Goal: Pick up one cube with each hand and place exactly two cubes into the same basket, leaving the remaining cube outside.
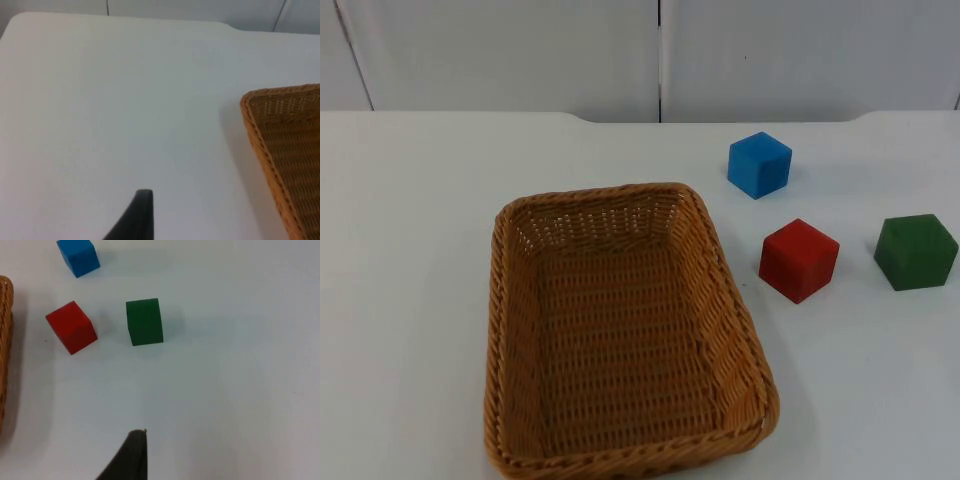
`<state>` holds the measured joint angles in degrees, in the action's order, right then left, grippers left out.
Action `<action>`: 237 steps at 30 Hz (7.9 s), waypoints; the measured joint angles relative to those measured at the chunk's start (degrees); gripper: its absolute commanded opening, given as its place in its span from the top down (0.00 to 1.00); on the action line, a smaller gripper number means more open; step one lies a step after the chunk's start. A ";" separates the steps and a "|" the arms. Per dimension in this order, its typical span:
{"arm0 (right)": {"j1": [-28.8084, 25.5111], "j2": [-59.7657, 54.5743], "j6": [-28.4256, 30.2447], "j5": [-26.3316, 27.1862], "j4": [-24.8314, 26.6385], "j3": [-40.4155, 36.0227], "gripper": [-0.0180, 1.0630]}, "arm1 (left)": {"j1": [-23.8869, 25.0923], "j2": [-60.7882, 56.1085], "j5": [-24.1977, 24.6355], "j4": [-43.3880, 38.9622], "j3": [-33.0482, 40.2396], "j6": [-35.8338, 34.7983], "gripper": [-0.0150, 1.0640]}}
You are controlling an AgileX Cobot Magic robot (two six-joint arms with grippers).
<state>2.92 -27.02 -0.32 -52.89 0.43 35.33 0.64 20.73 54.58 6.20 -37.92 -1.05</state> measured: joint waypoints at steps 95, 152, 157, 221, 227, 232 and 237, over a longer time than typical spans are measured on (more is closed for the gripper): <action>-0.03 -57.01 0.32 20.20 4.07 9.53 0.01 | -13.85 84.31 -15.43 32.86 -41.30 50.17 0.01; 6.71 -83.97 -1.51 37.60 3.01 23.33 0.01 | -26.26 125.71 -27.38 57.73 -78.77 79.71 0.01; 6.71 -83.97 -1.51 37.72 3.01 23.33 0.01 | -26.47 128.67 -27.97 58.21 -82.08 80.06 0.01; 6.71 -87.22 -1.51 40.32 2.84 23.36 0.18 | -26.60 139.04 -33.26 68.91 -89.71 90.19 0.19; 6.71 -87.22 -1.51 40.32 2.84 23.36 0.22 | -26.60 139.04 -33.26 68.91 -90.39 90.55 0.49; 6.71 -87.22 -1.51 40.32 2.95 23.36 0.53 | -26.60 139.04 -32.71 68.91 -90.39 90.55 0.74; 6.71 -87.22 -1.51 40.32 2.95 23.36 0.80 | -26.60 139.04 -30.18 70.18 -90.39 90.55 0.92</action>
<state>9.62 -114.25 -1.83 -12.57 3.38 58.69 -25.96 159.77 24.41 76.38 -128.31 89.50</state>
